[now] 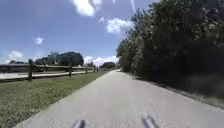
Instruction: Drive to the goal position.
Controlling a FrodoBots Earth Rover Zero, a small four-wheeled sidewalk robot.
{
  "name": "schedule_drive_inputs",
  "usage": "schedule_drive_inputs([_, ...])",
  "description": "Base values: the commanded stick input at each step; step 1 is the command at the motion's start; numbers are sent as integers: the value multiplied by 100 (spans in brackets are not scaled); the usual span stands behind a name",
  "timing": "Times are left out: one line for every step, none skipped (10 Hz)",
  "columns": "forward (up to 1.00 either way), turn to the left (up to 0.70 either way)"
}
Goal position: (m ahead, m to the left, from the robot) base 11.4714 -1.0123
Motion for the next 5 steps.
schedule_drive_inputs([50,0])
schedule_drive_inputs([50,0])
schedule_drive_inputs([50,0])
schedule_drive_inputs([50,0])
schedule_drive_inputs([50,0])
